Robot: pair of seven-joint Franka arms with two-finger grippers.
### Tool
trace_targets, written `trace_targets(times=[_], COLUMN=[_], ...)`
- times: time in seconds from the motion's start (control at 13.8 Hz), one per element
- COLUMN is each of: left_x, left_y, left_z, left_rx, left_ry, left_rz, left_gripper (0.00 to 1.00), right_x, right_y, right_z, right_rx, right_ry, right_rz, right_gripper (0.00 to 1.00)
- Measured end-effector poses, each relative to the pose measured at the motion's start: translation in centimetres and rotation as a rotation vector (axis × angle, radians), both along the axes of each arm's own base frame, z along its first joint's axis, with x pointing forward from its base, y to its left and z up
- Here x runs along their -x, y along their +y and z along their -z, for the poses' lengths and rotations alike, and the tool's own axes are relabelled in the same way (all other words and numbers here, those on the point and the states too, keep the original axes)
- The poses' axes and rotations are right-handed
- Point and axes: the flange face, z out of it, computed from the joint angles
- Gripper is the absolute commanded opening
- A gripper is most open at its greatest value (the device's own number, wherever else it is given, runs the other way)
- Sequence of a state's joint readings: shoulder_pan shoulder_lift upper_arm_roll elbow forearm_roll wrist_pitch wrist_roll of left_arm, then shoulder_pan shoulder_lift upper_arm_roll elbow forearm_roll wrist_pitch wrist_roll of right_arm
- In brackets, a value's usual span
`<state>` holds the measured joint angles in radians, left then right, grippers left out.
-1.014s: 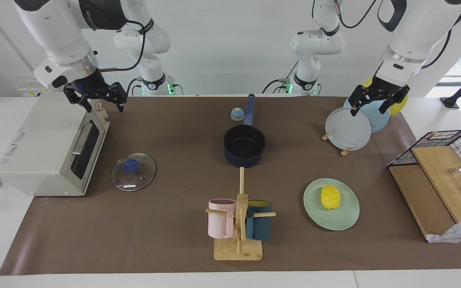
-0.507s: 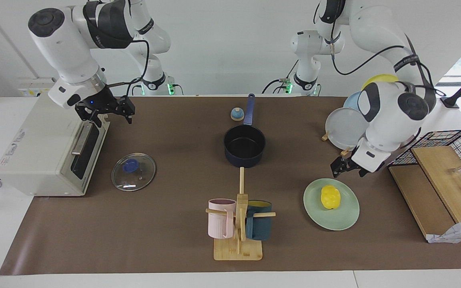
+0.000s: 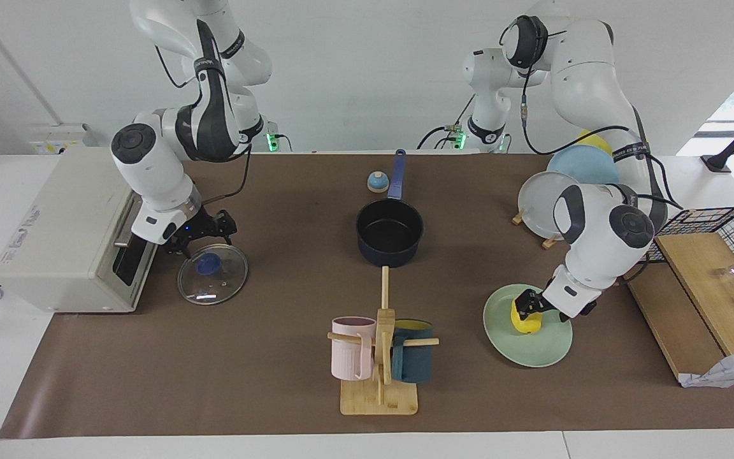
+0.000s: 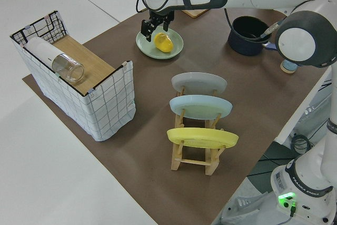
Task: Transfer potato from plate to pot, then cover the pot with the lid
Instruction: 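Reach the left gripper to the yellow potato while the right gripper reaches the lid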
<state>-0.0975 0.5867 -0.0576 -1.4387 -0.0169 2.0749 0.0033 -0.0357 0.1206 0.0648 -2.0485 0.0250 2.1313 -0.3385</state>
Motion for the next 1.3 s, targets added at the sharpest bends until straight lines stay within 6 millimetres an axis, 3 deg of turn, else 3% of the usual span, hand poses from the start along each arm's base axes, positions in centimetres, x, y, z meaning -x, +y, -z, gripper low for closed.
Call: trace_targets(times=[0.58, 0.87, 1.01, 1.16, 1.3], left_x=[0.8, 1.0, 1.1, 1.1, 1.1], left_y=[-1.2, -1.5, -1.7, -1.7, -1.6], left_z=[2.6, 2.9, 2.9, 3.0, 2.7], left_rx=[-0.022, -0.023, -0.024, -0.025, -0.030], left_ry=[-0.006, -0.001, -0.002, -0.002, -0.006], left_rz=[0.037, 0.045, 0.048, 0.049, 0.058], left_gripper=[1.00, 0.98, 0.77, 0.48, 0.00], right_x=[1.1, 1.2, 1.2, 1.2, 1.1], right_y=[-2.0, -3.6, -3.6, -3.4, -3.3], right_z=[4.2, 5.9, 6.0, 6.0, 6.0], right_rx=[0.001, -0.001, -0.001, -0.002, -0.002], right_ry=[-0.046, -0.018, -0.015, -0.015, -0.016], right_rz=[-0.009, 0.019, 0.023, 0.026, 0.026], right_gripper=[1.00, 0.83, 0.83, 0.83, 0.83])
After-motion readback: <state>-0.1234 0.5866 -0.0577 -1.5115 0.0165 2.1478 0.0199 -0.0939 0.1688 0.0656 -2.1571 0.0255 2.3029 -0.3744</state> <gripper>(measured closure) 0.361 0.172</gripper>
